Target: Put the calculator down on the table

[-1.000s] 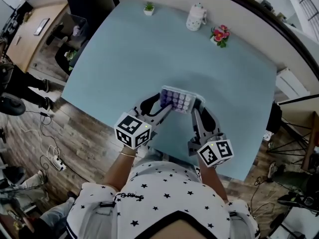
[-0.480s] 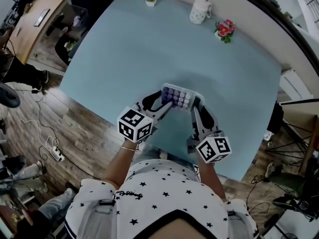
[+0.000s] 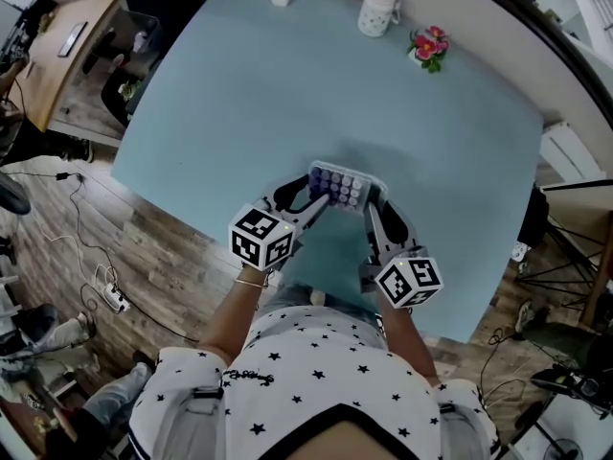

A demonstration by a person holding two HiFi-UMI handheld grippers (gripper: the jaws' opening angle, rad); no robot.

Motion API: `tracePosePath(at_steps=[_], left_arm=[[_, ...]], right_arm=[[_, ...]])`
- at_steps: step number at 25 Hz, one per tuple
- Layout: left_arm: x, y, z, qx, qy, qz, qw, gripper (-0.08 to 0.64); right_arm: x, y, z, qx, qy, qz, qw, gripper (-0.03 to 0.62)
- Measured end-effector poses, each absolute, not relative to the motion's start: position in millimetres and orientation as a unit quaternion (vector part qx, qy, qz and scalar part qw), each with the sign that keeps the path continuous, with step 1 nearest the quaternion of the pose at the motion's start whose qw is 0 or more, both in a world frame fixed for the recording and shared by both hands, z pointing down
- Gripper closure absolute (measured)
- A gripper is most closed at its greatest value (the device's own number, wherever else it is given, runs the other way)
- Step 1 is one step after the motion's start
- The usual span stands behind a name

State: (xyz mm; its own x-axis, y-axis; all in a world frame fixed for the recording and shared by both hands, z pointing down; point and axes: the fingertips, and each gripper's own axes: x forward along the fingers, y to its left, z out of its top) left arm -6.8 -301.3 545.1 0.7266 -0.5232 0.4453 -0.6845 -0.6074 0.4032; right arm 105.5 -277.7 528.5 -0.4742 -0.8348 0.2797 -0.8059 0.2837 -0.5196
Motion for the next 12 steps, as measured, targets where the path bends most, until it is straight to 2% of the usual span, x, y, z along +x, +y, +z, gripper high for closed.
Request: tracePosePath(at_steps=[12], left_arm=[[-3,-303,570,0.877,-0.333,0.168,0.302,0.339]], right_arm=[[108,-277,551,-0.517,0.789,-0.331,0.006,0.499]])
